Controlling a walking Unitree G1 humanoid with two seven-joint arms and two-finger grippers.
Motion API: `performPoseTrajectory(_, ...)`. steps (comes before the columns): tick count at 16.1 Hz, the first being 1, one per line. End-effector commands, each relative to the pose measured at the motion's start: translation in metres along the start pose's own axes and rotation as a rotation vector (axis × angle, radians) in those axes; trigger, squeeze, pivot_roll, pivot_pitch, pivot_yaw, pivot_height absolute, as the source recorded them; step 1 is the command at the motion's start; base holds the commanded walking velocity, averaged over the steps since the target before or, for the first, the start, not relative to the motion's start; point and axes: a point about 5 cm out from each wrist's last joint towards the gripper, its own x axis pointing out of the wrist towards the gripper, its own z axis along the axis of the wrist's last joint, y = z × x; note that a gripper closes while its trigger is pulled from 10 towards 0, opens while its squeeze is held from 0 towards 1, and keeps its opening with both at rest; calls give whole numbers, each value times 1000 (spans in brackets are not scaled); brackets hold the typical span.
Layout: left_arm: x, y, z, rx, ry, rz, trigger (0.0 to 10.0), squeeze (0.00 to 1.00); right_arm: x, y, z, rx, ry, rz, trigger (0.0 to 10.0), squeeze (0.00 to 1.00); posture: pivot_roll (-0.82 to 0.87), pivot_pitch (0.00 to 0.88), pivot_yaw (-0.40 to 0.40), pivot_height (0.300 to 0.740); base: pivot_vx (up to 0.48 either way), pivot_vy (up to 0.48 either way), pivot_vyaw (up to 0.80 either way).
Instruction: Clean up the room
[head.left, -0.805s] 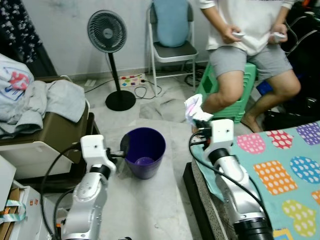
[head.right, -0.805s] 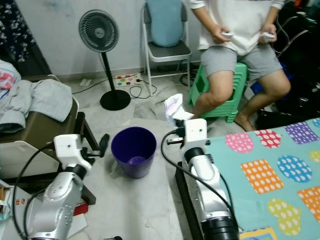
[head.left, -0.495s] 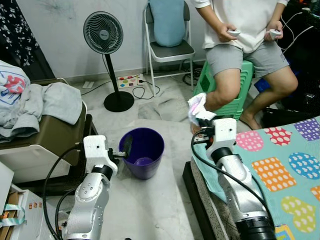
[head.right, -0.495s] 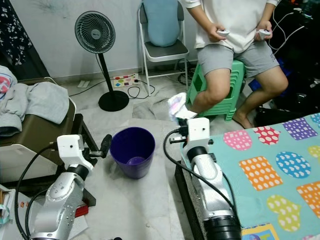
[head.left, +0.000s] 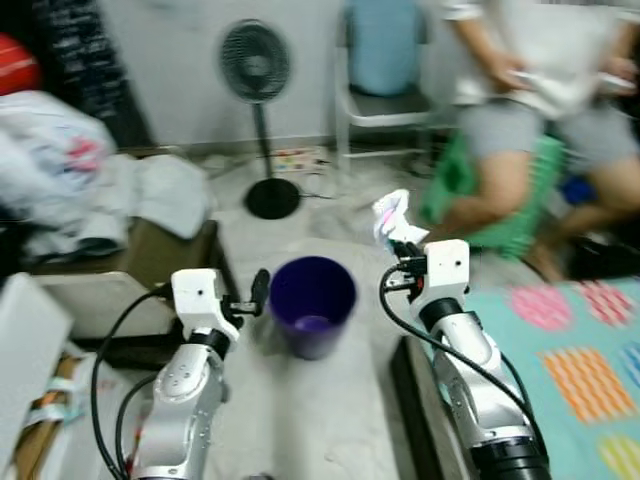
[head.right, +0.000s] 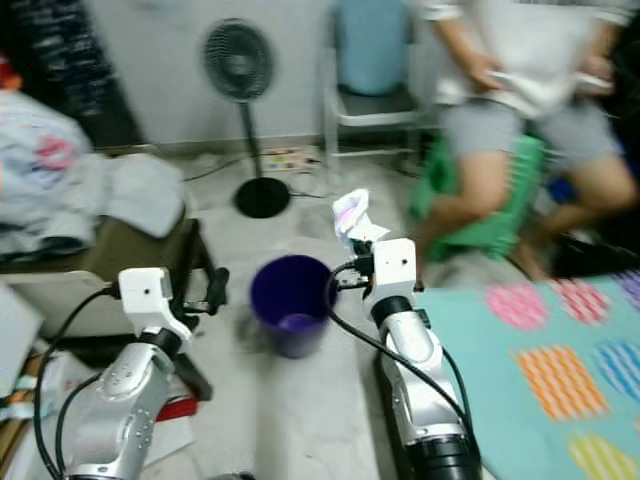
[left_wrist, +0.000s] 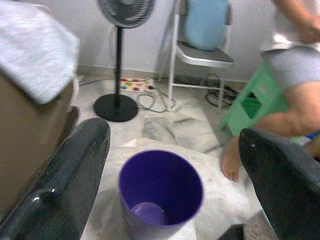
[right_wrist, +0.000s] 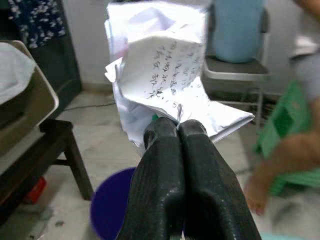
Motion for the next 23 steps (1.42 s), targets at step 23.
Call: performPoseTrajectory(23, -5, 5, 2, 3, -1, -6, 10000, 0, 2, 5, 0, 1, 6, 27, 10000, 0, -48, 86, 5, 740, 154, 0, 219)
